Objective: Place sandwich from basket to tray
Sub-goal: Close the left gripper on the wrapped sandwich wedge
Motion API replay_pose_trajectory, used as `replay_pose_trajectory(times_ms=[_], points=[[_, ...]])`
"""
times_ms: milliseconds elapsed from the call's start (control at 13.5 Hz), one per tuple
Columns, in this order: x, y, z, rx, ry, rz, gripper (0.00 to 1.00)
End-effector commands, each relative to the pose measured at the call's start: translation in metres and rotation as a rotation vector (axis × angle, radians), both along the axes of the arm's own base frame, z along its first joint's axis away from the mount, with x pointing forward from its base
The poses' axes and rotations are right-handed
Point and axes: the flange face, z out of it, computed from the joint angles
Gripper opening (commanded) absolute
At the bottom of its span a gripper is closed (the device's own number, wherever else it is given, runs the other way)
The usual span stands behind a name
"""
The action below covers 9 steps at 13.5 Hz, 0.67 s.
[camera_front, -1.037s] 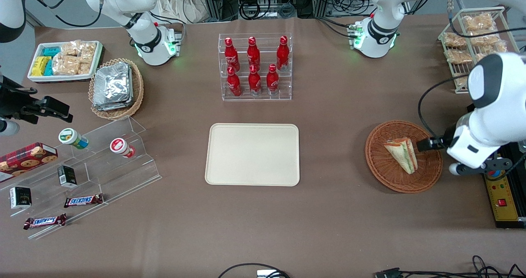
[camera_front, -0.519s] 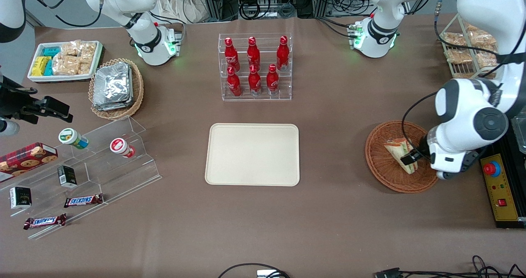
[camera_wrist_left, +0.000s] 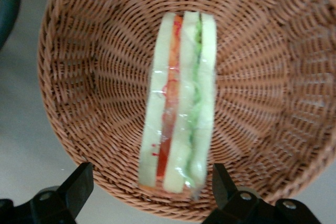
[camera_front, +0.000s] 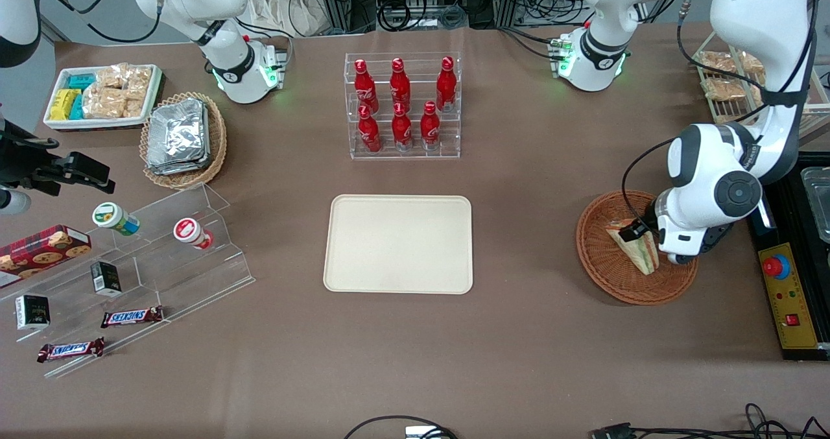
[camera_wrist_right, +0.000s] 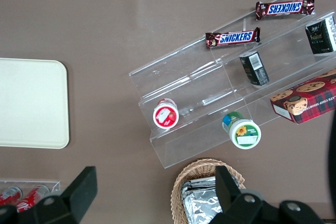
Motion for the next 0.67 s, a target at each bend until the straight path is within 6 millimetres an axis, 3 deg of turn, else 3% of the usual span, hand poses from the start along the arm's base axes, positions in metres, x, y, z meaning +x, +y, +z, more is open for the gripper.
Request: replay_pose_trajectory(times_ms=[0,444,519,593], points=[[-0.008,0.008,-0.001,0.022,-0.019,0.007,1.0],[0.01,0.004,-0.048,-0.023,-0.117,0.01,0.99],[0.014,0.004,-0.05,-0.028,-0.138,0.009,0.88],[0.016,0.004,-0.048,-0.029,-0.149,0.009,0.43]])
